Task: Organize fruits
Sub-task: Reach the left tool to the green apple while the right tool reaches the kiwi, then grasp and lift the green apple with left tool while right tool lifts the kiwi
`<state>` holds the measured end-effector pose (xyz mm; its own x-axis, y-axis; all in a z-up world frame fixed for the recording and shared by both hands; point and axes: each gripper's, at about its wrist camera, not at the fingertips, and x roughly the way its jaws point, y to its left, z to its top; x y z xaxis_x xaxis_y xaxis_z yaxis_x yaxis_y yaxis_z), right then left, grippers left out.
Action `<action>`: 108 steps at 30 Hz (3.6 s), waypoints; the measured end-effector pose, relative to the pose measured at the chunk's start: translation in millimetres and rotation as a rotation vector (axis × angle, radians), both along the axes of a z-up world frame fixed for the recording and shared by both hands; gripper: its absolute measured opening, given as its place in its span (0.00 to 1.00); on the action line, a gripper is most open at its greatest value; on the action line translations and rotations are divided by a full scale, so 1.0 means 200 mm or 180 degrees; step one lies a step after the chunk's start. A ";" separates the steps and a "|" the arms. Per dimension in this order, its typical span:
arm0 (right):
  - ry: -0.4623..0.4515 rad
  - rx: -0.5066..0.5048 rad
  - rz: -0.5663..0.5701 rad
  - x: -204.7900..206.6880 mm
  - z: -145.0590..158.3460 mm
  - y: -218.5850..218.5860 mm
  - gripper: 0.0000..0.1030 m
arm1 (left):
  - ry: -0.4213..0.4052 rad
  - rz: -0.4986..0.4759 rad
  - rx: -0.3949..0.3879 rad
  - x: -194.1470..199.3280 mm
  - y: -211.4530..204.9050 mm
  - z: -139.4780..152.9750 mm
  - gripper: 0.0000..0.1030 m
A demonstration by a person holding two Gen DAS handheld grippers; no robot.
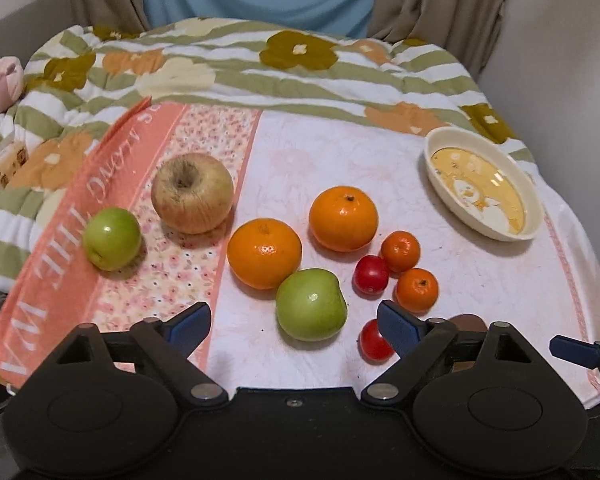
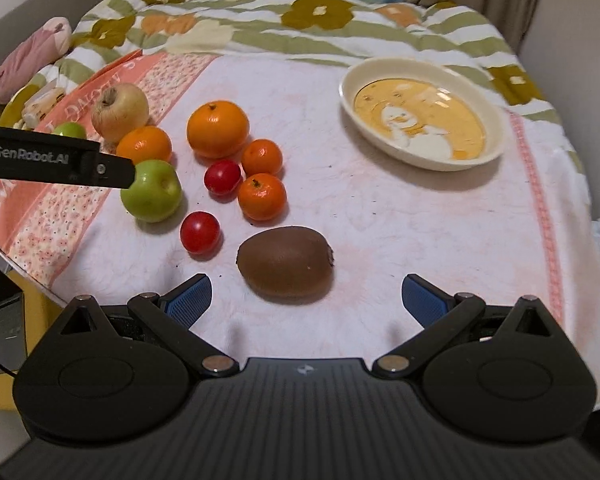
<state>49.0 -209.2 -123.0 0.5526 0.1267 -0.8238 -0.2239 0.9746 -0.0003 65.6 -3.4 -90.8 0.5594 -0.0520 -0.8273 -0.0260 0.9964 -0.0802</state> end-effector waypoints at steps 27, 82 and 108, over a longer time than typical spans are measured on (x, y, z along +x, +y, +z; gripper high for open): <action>0.0117 0.0216 0.0072 0.16 -0.20 0.05 1.00 | 0.0212 0.0253 -0.0331 0.14 -0.05 -0.25 0.54; -0.0717 0.0195 -0.0898 0.27 0.58 -0.29 0.79 | -0.0754 -0.1015 -0.0160 0.21 -0.25 0.45 0.53; -0.0239 0.0257 -0.0560 1.28 0.20 -0.93 0.79 | -0.0288 -0.1134 0.0133 1.13 -1.05 -0.10 0.53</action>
<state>305.1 -394.4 -83.5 0.6314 0.0868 -0.7706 -0.0525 0.9962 0.0692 291.3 -214.3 -111.7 0.5832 -0.2240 -0.7808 0.3285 0.9442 -0.0255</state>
